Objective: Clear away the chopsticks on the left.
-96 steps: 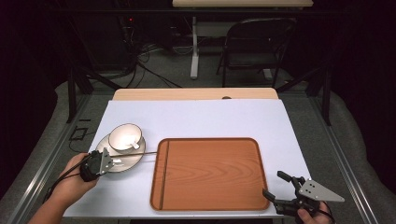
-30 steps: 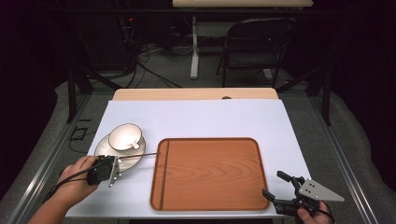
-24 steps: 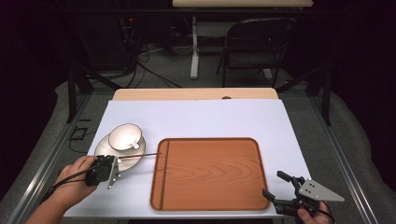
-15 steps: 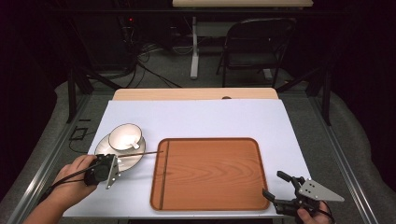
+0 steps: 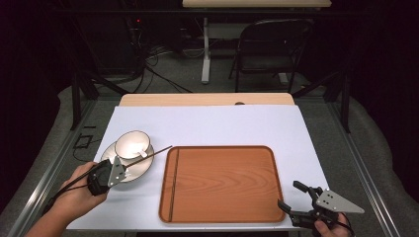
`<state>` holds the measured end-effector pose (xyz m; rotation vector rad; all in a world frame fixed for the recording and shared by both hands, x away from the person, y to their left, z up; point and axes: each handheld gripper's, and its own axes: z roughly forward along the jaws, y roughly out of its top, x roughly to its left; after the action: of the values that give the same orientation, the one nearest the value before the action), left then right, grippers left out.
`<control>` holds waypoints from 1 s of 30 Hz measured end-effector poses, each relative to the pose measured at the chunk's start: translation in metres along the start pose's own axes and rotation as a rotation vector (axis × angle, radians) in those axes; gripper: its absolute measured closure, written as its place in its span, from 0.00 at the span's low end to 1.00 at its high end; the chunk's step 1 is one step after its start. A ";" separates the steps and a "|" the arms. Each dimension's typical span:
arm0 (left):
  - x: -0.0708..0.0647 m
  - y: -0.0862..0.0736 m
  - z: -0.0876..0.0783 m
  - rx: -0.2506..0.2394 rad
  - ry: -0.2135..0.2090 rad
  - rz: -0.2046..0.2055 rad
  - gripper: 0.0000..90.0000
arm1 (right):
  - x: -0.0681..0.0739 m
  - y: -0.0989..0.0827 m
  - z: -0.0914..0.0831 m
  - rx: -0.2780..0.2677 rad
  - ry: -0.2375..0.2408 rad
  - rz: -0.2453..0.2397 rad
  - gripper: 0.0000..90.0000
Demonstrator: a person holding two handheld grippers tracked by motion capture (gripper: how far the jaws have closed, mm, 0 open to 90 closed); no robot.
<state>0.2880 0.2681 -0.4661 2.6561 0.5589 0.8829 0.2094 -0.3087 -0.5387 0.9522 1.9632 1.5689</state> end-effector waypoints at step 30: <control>0.033 0.009 0.003 -0.094 -0.406 -1.047 0.93 | -0.001 0.000 0.000 0.000 0.001 0.001 0.16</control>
<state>0.3166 0.2742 -0.4477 1.9026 1.5007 0.0494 0.2098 -0.3093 -0.5388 0.9522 1.9631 1.5702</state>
